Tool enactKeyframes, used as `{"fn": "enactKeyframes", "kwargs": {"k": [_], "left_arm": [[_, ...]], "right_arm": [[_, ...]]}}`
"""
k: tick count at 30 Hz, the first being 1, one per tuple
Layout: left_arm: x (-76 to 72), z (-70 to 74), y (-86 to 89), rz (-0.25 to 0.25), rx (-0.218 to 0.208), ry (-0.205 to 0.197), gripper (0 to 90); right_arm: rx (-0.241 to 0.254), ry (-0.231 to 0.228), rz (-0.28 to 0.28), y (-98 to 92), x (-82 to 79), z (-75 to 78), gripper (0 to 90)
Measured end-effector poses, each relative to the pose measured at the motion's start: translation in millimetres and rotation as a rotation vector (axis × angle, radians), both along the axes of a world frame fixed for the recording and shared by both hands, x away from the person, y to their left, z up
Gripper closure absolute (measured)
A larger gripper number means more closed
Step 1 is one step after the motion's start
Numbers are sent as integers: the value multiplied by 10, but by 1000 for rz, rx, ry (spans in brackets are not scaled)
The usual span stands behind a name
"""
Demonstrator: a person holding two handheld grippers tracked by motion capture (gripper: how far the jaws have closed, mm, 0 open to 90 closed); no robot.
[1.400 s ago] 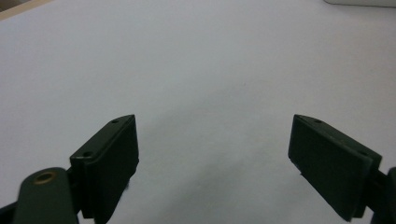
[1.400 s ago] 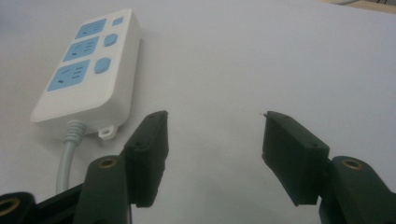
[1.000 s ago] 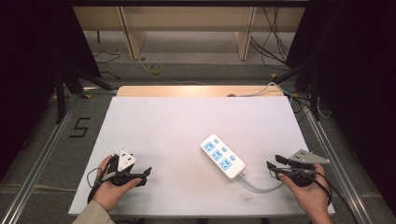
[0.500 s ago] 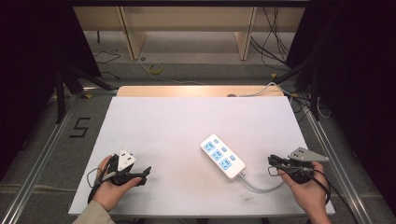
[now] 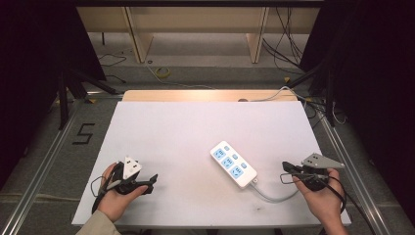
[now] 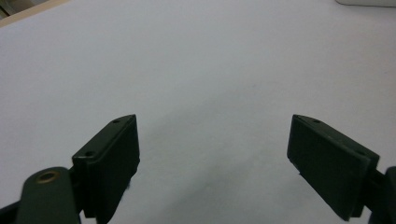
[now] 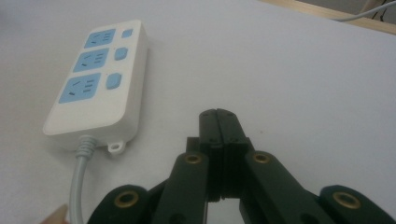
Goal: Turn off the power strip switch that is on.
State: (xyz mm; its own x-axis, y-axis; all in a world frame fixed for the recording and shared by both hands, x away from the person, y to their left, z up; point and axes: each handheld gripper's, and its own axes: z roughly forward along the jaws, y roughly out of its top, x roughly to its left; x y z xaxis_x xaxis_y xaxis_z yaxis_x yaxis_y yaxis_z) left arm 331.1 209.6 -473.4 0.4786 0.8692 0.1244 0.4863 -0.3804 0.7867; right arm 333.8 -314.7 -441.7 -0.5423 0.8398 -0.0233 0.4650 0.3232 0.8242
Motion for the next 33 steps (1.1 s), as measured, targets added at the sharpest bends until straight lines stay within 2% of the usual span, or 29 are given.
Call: {"fn": "enactKeyframes", "kwargs": {"k": [26,33], "left_arm": [[3,-3,-8,-1,2,-3,168],[5,-4,-12,-7,7,0,168]], "right_arm": [[-24,-9,13,93,13,94,900],[-26,5,19,134,21,118,900]]}}
